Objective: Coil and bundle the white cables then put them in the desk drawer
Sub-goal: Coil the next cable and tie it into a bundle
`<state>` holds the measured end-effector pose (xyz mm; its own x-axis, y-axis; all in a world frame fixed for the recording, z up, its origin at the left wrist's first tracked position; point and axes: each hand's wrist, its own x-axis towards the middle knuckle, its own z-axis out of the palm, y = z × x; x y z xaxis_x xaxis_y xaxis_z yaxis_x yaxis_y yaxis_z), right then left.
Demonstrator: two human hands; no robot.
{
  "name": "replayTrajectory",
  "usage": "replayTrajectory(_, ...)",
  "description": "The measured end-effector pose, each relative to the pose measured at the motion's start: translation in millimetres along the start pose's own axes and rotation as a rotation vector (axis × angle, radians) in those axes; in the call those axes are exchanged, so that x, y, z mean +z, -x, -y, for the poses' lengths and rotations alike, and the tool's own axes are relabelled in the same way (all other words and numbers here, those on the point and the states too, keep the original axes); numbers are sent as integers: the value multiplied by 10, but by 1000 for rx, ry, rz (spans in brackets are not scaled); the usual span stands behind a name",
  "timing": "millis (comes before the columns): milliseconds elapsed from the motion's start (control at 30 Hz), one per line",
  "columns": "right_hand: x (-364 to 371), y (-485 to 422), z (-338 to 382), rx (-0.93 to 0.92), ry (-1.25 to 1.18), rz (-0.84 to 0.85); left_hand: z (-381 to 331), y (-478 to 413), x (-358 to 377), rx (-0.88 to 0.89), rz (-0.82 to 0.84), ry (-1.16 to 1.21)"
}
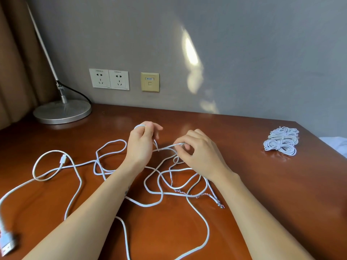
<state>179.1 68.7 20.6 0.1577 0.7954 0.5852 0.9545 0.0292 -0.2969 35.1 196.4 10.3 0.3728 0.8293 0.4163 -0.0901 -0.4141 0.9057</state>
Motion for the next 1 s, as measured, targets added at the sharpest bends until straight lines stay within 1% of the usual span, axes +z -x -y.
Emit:
replayTrajectory(100,11,-9,-22,-28,70,-128,20,4,13,89,13,-156)
replayTrajectory(233,42,3,-39,9,99,-244,10,39,41,136,31,-231)
replayTrajectory(400,55,20,-1,72,177,-229,-4,71,60,211,21,-325)
replayTrajectory(467,61,16,-9,108,114,-199,1,68,47,215,14,-332)
replayTrajectory(533,59,15,-26,133,-20,-156,21,68,34,214,37,-355)
replayTrajectory(600,45,9,-54,122,-102,-118,30,81,31,212,69,-377)
replayTrajectory(700,22,6,-106,64,-71,-99,2,96,34,200,78,-359)
replayTrajectory(800,19,5,-129,80,-28,-135,-27,108,27,205,118,-354)
replayTrajectory(933,-21,18,-128,154,-30,-286,-29,129,43,213,207,-375)
replayTrajectory(1000,-33,36,-117,173,6,-311,-34,135,44,195,231,-404)
